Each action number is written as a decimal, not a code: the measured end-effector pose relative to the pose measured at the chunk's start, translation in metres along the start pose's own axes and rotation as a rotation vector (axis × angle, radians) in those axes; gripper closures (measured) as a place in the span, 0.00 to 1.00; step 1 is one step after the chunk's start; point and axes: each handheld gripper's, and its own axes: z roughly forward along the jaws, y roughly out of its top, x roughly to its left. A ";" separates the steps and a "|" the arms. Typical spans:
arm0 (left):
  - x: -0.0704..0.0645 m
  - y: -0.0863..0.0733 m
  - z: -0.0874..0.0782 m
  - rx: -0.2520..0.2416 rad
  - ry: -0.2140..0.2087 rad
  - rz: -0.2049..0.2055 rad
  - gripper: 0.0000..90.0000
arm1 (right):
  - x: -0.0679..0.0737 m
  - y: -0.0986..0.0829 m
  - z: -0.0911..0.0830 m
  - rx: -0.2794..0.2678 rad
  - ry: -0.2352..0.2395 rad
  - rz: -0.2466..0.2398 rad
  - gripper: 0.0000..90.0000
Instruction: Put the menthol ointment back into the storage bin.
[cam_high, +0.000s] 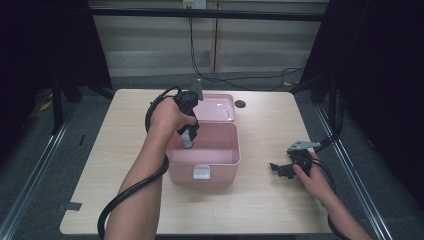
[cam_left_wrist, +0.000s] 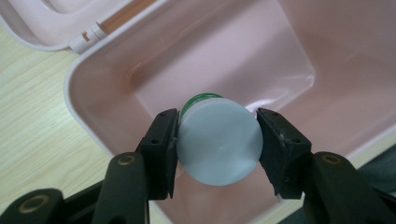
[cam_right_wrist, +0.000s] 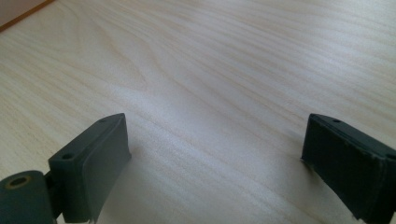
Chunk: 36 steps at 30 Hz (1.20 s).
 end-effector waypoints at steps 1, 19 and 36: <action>0.001 0.001 0.001 -0.006 0.008 -0.010 0.56 | 0.000 0.000 0.000 0.000 0.000 -0.002 0.08; 0.004 0.014 0.032 -0.013 0.045 -0.205 0.56 | 0.000 0.000 0.000 -0.001 0.000 -0.001 0.08; 0.004 0.017 0.073 -0.047 0.087 -0.252 0.56 | 0.000 0.000 0.000 0.000 0.000 0.000 0.08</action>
